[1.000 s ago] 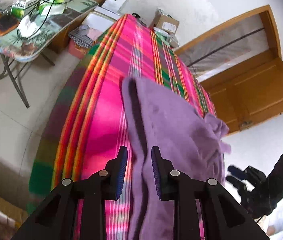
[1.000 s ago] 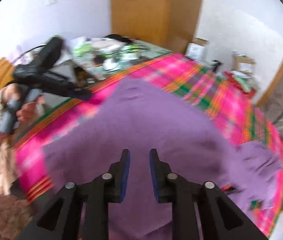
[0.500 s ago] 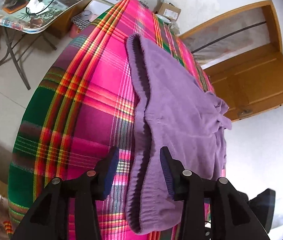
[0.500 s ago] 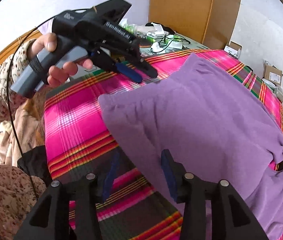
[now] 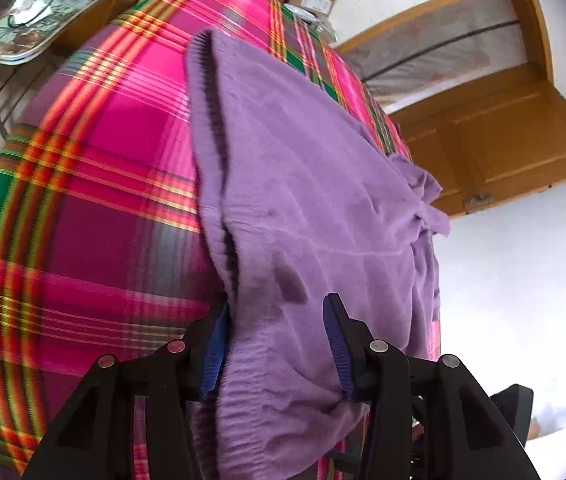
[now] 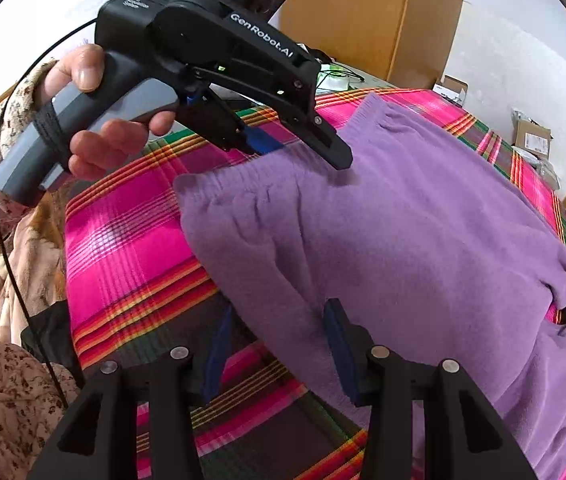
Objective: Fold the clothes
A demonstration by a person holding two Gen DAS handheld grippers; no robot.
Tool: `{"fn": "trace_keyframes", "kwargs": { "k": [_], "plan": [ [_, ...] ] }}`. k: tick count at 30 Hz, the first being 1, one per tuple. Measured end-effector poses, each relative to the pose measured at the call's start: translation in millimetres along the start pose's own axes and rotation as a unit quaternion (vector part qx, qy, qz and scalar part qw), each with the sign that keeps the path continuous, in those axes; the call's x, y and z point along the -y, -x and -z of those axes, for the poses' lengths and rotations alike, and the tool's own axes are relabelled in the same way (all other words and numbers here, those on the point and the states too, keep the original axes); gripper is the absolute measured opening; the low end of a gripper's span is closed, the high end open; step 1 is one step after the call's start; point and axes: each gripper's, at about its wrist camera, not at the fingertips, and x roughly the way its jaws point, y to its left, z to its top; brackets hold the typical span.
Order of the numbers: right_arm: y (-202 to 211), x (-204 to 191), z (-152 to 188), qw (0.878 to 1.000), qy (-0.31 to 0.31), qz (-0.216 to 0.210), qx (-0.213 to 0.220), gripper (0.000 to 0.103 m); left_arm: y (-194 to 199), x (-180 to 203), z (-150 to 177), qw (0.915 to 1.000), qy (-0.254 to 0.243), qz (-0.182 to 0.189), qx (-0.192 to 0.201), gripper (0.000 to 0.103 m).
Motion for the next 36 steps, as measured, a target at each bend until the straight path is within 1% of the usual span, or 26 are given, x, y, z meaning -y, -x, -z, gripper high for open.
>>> {"fn": "trace_keyframes", "kwargs": {
  "k": [3,4,6,8,9,10,12,17,20,23,26,31,33,36],
  "plan": [
    [-2.9,-0.7,1.6,1.0,-0.004,0.006,0.001,0.046,0.1,0.7,-1.2,1.0,0.001,-0.005,0.001,0.046],
    [-3.2,-0.9,1.6,1.0,-0.007,0.006,0.003,0.046,-0.8,-0.9,-2.5,1.0,0.004,-0.007,0.001,0.041],
    [-3.9,-0.8,1.3,1.0,-0.014,0.003,0.005,0.046,0.9,-9.3,-3.5,0.9998,0.018,-0.009,0.002,0.019],
    [-3.6,-1.3,1.6,1.0,-0.02,0.002,0.007,0.042,1.8,-17.9,-3.8,0.9994,0.033,-0.008,0.005,0.011],
    [-3.4,-1.0,1.4,1.0,-0.024,0.001,0.008,0.036,1.9,-20.0,-3.5,0.9994,0.034,-0.005,0.006,0.011],
    [-3.1,-0.7,0.9,1.0,-0.027,0.0,0.009,0.024,2.1,-22.0,-3.2,0.9993,0.036,-0.001,0.007,0.01],
    [-2.5,-0.7,-0.4,0.999,-0.033,0.0,0.011,0.009,4.8,-24.2,-3.7,0.9991,0.04,0.003,0.01,0.01],
    [6.7,-16.3,-6.1,0.999,-0.031,-0.005,0.035,0.008,15.2,-23.0,-8.2,0.9991,0.034,0.006,0.022,0.009],
    [10.8,-30.4,-16.5,0.998,-0.019,-0.017,0.054,0.008,27.1,-24.7,-11.2,0.9986,0.036,-0.003,0.038,0.009],
    [8.7,-41.3,-23.5,0.997,-0.014,-0.032,0.063,0.008,38.9,-26.5,-14.3,0.9978,0.037,-0.012,0.054,0.009],
    [0.1,-45.6,-25.3,0.997,-0.018,-0.04,0.057,0.008,43.4,-35.3,-14.2,0.997,0.045,-0.02,0.059,0.009],
    [-10.9,-43.7,-18.9,0.997,-0.038,-0.047,0.041,0.009,35.1,-45.3,-11.9,0.9965,0.05,-0.037,0.056,0.009],
    [-11.0,-40.0,-18.2,0.997,-0.047,-0.051,0.041,0.011,35.3,-46.4,-11.7,0.9962,0.053,-0.033,0.061,0.009],
    [-6.8,-33.0,-16.1,0.995,-0.064,-0.056,0.049,0.012,36.1,-43.1,-10.3,0.9963,0.043,-0.044,0.06,0.01]
  ]
}}
